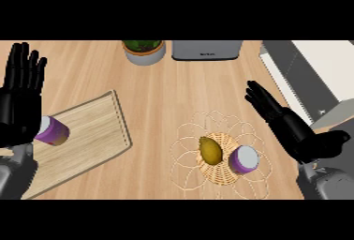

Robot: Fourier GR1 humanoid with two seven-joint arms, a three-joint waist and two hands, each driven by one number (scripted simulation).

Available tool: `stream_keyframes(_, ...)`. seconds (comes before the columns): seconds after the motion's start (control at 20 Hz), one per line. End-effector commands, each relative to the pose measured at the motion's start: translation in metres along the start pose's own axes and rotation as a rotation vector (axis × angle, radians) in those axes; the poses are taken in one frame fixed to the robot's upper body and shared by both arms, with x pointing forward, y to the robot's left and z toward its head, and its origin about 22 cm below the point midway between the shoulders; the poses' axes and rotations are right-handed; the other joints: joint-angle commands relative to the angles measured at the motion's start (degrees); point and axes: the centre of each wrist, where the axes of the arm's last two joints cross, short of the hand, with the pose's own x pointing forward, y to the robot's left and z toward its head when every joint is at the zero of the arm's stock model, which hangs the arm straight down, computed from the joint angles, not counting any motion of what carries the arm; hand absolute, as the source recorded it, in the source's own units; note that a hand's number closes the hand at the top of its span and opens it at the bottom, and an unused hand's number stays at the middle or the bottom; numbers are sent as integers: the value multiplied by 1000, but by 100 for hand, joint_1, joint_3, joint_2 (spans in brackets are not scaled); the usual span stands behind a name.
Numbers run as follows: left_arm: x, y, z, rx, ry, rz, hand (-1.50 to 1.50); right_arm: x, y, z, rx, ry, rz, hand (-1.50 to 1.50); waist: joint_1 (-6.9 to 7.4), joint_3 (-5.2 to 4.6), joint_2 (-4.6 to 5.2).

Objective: Pick the lemon from the placemat and place it in the tiered shelf

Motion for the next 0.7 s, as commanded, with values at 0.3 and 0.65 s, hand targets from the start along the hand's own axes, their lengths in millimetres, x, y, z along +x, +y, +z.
stream_keyframes(0.3,-33,-9,20,-131,346,-8,0,48,-68,-38,-168,-128,497,150,300,66,375)
stream_keyframes(0.65,-31,-17,-6,-164,412,26,0,-16,-49,-71,132,-201,-225,-150,297,107,321)
